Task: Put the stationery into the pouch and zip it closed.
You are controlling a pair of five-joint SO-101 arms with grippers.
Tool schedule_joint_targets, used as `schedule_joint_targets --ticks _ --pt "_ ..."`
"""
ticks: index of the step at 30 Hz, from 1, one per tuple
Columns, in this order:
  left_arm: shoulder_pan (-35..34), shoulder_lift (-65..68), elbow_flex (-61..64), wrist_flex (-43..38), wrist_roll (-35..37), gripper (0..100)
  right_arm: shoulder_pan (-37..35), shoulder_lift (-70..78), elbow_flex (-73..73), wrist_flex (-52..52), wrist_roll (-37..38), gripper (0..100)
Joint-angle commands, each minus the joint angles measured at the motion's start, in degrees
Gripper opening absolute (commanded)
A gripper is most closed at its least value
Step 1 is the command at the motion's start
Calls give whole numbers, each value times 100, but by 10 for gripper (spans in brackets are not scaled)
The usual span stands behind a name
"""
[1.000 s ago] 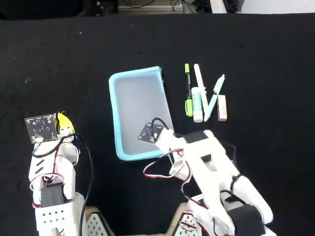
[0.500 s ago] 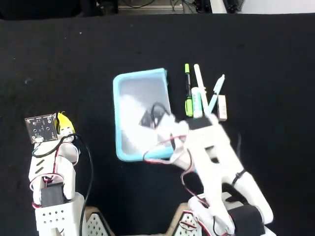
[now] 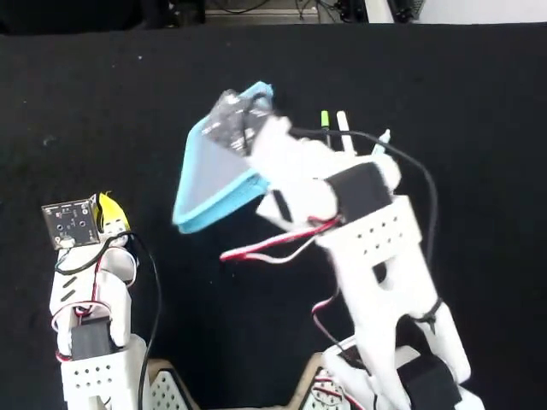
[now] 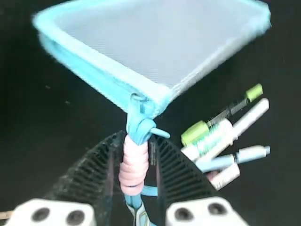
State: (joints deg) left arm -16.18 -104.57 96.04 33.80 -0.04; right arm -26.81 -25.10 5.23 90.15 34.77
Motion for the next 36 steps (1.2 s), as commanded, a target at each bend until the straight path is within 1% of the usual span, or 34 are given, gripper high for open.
schedule_joint_targets --ticks 1,4,8,10,14,18,22,26,28,32,36 --pt "-31 -18 119 -149 -35 30 -457 -110 -391 53 -26 11" --pt "-31 -18 101 -149 -35 30 -633 -110 -391 53 -26 11" --pt "40 -18 110 -149 -9 30 -686 -110 -409 -9 -26 11" --pt "312 -18 127 -132 -35 30 -686 -110 -418 -237 -26 11" --pt "1156 -18 127 -88 -44 30 -686 -110 -418 -835 -62 11" --pt "1631 -18 127 132 -44 30 -695 -110 -409 -1099 -70 11" --pt "1622 -18 127 141 -53 30 -686 -127 -382 -1046 -97 11" --pt "1332 -18 127 141 -316 30 -712 -242 75 -976 -527 11" --pt "1305 -18 127 149 -457 30 -905 -321 356 -1248 -589 11" --pt "1490 -18 127 237 -475 30 -1336 -585 1007 -1890 -589 11" --pt "1420 -18 127 527 -492 30 -1415 -936 1930 -2198 -554 11"
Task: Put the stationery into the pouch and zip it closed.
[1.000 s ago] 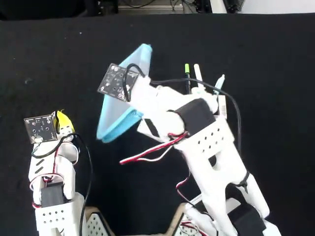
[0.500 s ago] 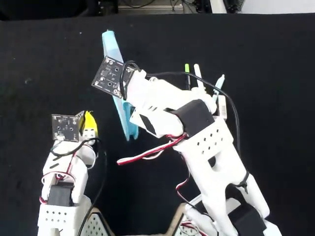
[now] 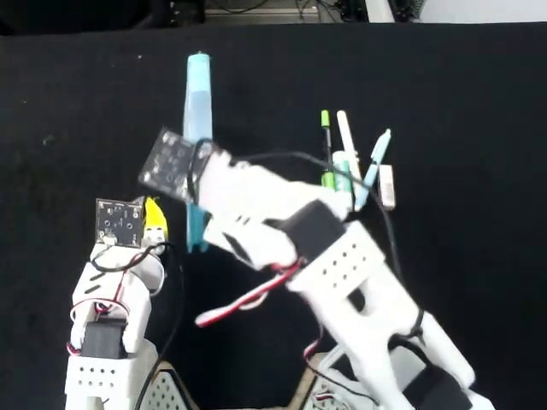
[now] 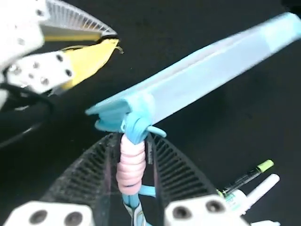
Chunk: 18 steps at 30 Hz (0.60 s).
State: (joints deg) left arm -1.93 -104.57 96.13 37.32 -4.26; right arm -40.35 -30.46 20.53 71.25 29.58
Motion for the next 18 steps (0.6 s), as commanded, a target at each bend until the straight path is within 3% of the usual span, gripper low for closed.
schedule_joint_targets --ticks 1,6,18 --pt "-48 -18 119 176 -97 30 -62 -497 637 -387 -35 11" --pt "-84 -18 119 167 -484 30 -141 -1147 1780 -993 -70 11" --pt "-136 -18 119 167 -501 30 -308 -2554 3899 -3147 -79 11"
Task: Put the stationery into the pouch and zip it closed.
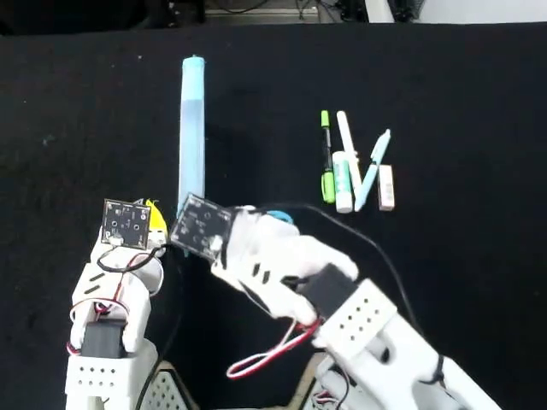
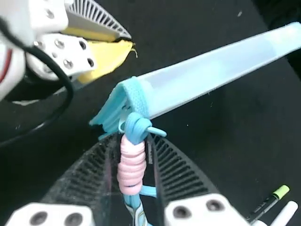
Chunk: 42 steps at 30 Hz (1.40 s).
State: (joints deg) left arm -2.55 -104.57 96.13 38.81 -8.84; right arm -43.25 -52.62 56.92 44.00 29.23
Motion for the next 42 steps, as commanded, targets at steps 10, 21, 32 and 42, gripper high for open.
schedule_joint_targets --ticks 10,21,32,42 --pt "-303 -18 101 9 -44 30 -35 -822 1648 -1407 -1196 11" --pt "-1015 -18 -330 53 -44 30 -185 -585 1938 -1468 -1407 11" --pt "-1051 -18 -347 70 -18 30 -633 382 1736 -1855 -1398 11" --pt "-1051 -18 -629 580 -44 30 -624 1253 1640 -2312 -1389 11"
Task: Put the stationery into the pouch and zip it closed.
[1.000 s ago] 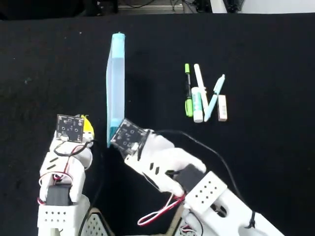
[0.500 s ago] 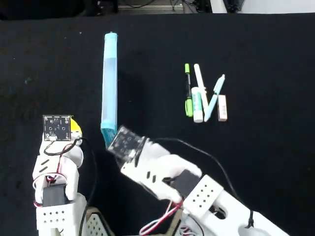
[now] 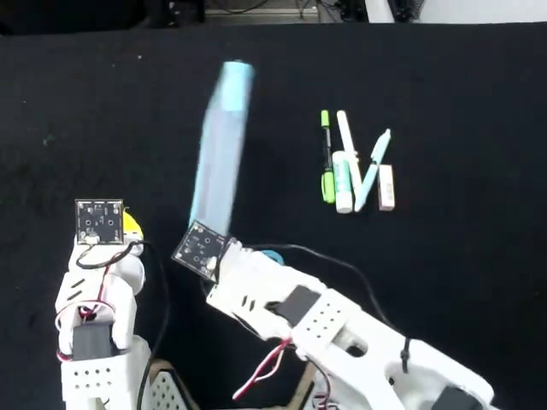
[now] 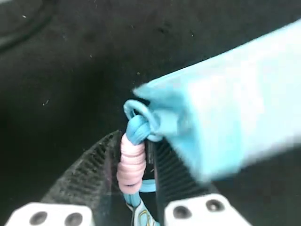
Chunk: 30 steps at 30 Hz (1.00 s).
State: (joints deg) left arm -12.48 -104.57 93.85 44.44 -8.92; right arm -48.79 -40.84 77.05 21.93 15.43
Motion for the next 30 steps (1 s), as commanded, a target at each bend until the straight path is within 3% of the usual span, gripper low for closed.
schedule_joint_targets --ticks 1,8,17,20,26,30 --pt "-57 -18 -400 18 -35 30 -35 75 -400 -79 -9 11" --pt "-57 -18 -391 18 -35 30 519 75 -1235 1222 -9 11" --pt "-22 -18 -242 0 -35 30 1793 75 -3670 3807 -9 11" --pt "-4 -18 -242 0 -18 30 2136 110 -4716 4598 369 11" --pt "-13 -18 -242 0 -9 30 2215 127 -6545 6119 826 11" --pt "-40 -18 -242 0 -9 30 2233 127 -7327 6576 826 11"
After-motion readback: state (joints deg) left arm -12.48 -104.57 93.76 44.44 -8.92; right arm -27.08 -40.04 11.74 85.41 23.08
